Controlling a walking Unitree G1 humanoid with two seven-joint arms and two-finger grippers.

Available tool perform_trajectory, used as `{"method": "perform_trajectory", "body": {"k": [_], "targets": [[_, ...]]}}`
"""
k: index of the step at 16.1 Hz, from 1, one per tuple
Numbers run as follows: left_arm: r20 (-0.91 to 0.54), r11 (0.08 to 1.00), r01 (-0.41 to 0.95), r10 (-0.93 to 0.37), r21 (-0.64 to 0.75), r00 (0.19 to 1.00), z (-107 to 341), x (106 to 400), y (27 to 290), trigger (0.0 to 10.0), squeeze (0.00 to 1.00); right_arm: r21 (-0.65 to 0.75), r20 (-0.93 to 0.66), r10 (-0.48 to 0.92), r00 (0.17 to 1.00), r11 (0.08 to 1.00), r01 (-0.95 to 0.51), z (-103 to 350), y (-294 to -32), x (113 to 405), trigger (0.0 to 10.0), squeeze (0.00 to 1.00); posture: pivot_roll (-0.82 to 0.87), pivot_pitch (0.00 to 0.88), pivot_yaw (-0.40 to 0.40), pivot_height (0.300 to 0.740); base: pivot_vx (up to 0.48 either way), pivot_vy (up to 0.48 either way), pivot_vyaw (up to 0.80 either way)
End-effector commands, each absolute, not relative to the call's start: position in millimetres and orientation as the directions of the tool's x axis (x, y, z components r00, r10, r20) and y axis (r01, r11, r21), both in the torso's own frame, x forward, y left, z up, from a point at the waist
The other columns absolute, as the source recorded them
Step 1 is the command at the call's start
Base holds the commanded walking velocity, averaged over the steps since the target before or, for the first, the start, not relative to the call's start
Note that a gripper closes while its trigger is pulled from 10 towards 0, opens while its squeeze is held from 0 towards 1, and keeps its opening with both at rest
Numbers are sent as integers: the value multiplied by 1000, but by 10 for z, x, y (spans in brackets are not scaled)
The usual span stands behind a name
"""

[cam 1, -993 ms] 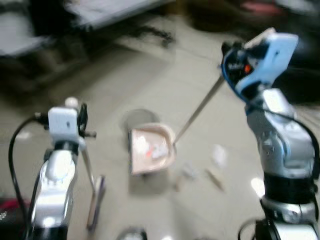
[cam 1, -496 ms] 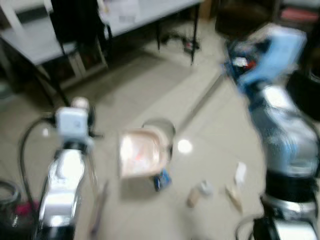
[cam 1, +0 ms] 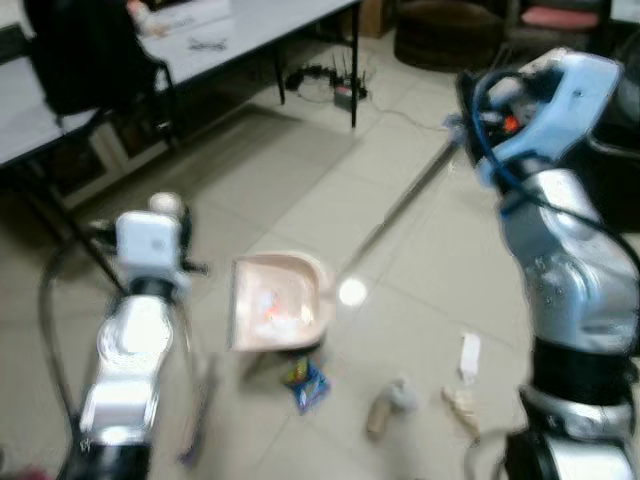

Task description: Sweep floor

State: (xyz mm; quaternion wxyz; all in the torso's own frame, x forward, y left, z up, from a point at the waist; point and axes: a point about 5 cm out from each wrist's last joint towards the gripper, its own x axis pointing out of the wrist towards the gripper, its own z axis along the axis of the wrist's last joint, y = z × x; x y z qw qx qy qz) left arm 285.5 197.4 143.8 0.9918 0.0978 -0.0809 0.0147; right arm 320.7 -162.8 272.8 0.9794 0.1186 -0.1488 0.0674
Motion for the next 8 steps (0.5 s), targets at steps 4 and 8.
{"method": "perform_trajectory", "body": {"k": [4,8], "targets": [[210,973,-102,57,208,976,1548,2828,2113,10000,0,161,364,163,917,959,-235,2897,-1486,3183,10000,0,-41,13,54,740,425,0,200],[206,973,-114,72,199,976,1533,2798,2119,10000,0,189,364,146,920,955,-227,2875,-1491,3199,10000,0,-33,20,49,740,400,0,600]]}}
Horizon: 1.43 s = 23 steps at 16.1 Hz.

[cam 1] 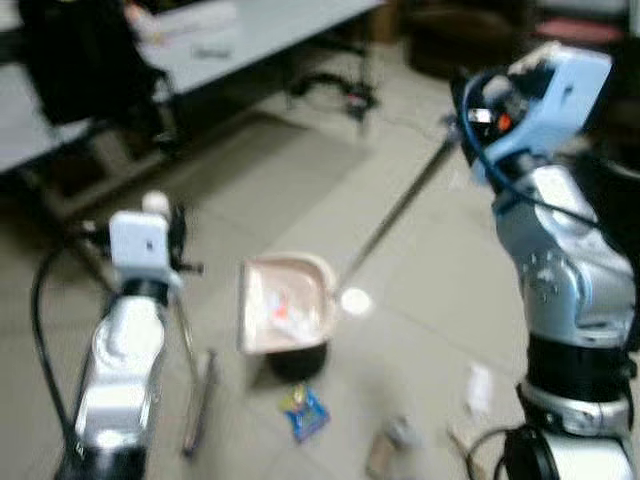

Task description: Sweep floor

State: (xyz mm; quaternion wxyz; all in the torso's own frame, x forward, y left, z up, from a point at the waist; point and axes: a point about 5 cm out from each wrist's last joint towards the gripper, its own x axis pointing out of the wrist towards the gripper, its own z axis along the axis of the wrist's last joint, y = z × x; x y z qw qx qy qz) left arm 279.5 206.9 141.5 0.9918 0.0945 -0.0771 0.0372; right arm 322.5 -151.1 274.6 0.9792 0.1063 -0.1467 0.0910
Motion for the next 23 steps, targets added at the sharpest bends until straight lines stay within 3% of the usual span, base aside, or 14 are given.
{"method": "perform_trajectory", "body": {"k": [1,11,15,16,23], "targets": [[205,974,-112,71,195,976,1529,2793,2118,10000,0,196,364,142,920,954,-225,2870,-1496,3199,10000,0,-33,20,49,740,0,0,0],[178,969,-128,90,211,980,1463,2782,2140,10000,0,165,400,87,912,972,-165,2846,-1567,3335,10000,0,-29,27,49,740,0,0,0],[179,968,-133,95,214,979,1463,2779,2149,10000,0,38,434,129,891,986,-162,2856,-1463,3445,10000,0,-22,27,49,740,0,0,0],[176,967,-132,94,217,980,1455,2775,2150,10000,0,-57,466,189,865,981,-184,2869,-1311,3489,10000,0,-20,26,49,740,0,0,0],[177,966,-133,94,223,980,1450,2771,2145,10000,0,-334,522,448,726,890,-310,2624,-637,3428,10000,0,-8,26,45,740,0,0,0]]}}
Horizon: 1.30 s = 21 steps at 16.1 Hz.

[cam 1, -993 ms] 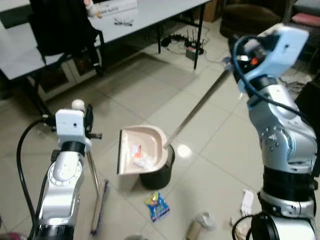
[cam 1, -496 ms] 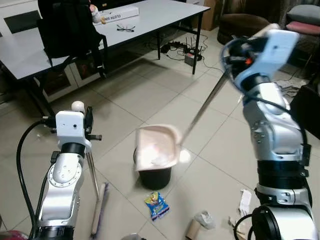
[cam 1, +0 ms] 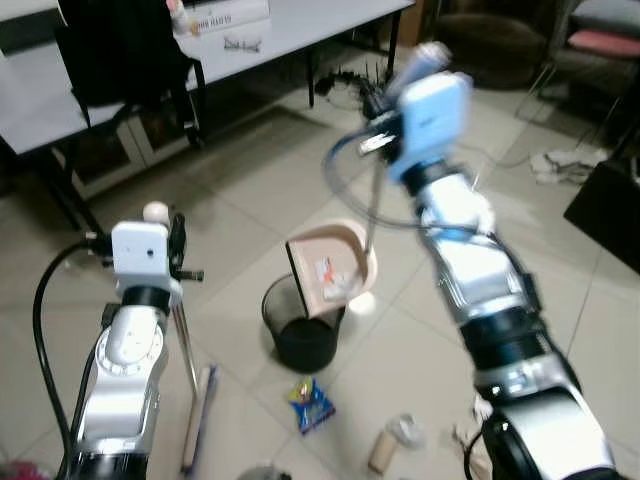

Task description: Sweep floor

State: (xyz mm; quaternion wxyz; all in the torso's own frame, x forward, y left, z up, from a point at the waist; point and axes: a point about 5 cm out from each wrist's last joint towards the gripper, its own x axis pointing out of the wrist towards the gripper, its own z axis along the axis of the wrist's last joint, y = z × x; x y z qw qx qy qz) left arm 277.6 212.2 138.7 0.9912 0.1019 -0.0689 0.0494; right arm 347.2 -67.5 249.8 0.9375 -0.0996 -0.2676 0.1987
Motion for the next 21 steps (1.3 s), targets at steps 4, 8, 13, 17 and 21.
{"method": "perform_trajectory", "body": {"k": [4,8,13,17,21], "targets": [[176,967,-134,96,219,980,1446,2764,2139,10000,0,-509,534,615,580,782,-360,2489,-312,3223,10000,0,-9,28,45,740,0,0,0],[177,968,-130,92,216,980,1443,2766,2126,10000,0,-598,443,762,473,644,-477,2211,-73,3026,10000,0,-10,28,44,740,0,0,0],[176,969,-122,84,217,981,1439,2768,2106,10000,0,-729,368,824,432,543,-416,2048,-16,2966,10000,0,-9,28,43,740,0,0,0],[178,972,-112,75,207,981,1448,2783,2094,10000,0,-652,450,731,513,662,-370,2153,-142,3077,10000,0,-10,26,44,740,0,0,0],[117,973,19,-47,229,992,1375,2802,1896,10000,0,-316,512,167,843,949,4,2346,-1151,3447,10000,0,-32,22,53,740,0,0,0]]}}
